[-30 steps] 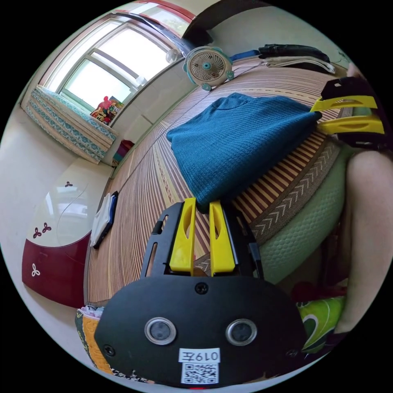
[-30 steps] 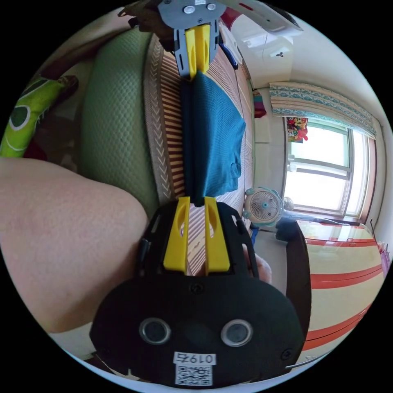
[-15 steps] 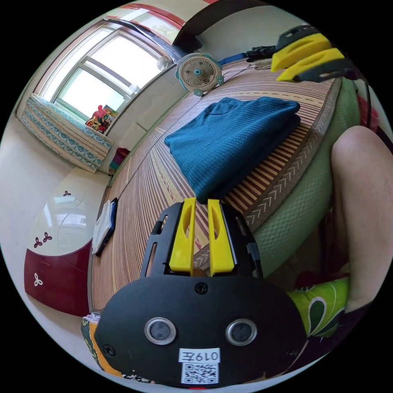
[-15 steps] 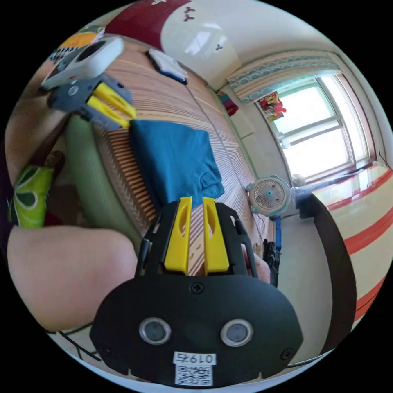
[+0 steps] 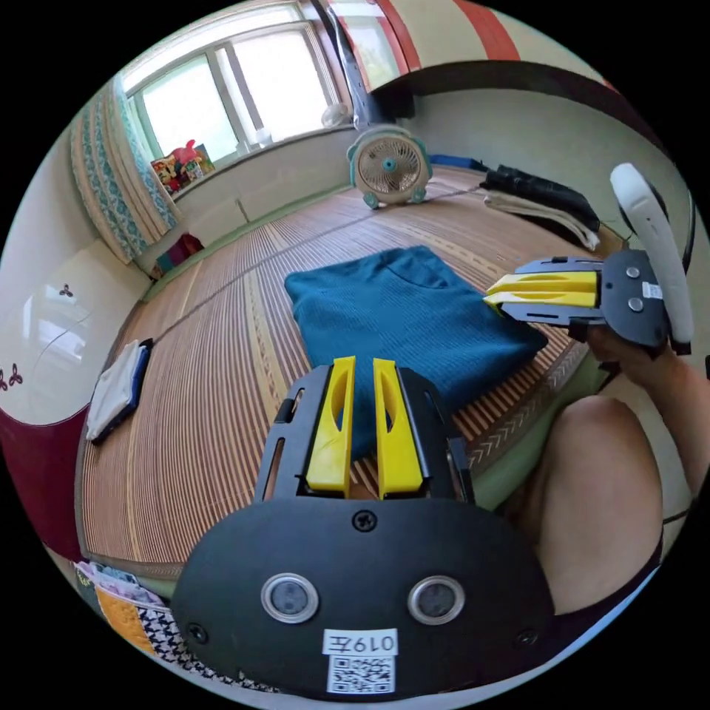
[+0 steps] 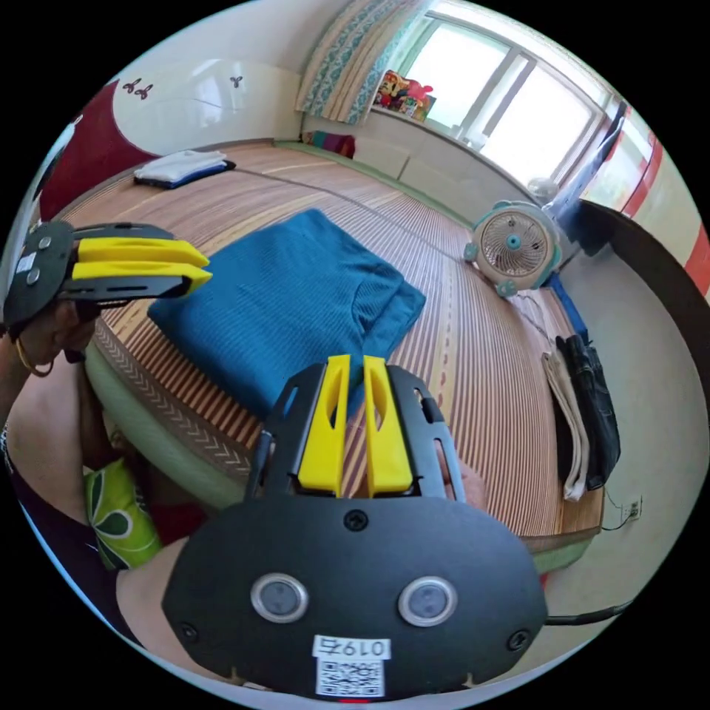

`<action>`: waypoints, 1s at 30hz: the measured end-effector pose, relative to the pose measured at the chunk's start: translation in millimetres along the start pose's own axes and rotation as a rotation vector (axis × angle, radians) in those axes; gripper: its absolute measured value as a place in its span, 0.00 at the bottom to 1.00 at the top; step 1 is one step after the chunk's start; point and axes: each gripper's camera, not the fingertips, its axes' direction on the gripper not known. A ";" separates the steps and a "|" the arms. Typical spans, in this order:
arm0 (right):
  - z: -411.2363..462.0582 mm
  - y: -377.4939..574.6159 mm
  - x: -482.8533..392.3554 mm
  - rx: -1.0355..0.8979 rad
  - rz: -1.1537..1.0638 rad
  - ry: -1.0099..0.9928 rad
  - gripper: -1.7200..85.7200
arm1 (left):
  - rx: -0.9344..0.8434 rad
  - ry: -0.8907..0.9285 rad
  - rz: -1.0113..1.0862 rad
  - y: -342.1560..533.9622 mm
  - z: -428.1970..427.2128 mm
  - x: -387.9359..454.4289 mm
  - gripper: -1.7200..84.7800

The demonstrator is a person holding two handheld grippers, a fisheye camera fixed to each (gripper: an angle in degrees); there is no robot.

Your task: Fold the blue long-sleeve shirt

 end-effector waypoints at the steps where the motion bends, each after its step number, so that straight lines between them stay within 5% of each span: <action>1: 4.6 -2.0 3.0 -0.018 -0.003 -0.004 0.07 | -0.028 0.004 0.008 -1.3 5.7 -1.8 0.03; 7: 20.3 -27.1 36.5 -0.038 0.010 -0.022 0.07 | -0.007 0.020 0.038 -10.1 -2.4 -36.4 0.03; 13: 7.0 -51.1 107.2 0.070 0.167 -0.190 0.07 | 0.134 0.221 -0.194 -10.1 -41.2 -141.9 0.04; 21: 12.9 -137.6 232.5 0.212 0.434 -0.459 0.11 | 0.039 0.521 -0.508 -32.8 6.9 -286.2 0.10; 30: 59.2 -415.6 217.6 0.049 -0.111 -0.629 0.13 | -0.041 0.689 -0.463 -73.2 49.5 -333.8 0.14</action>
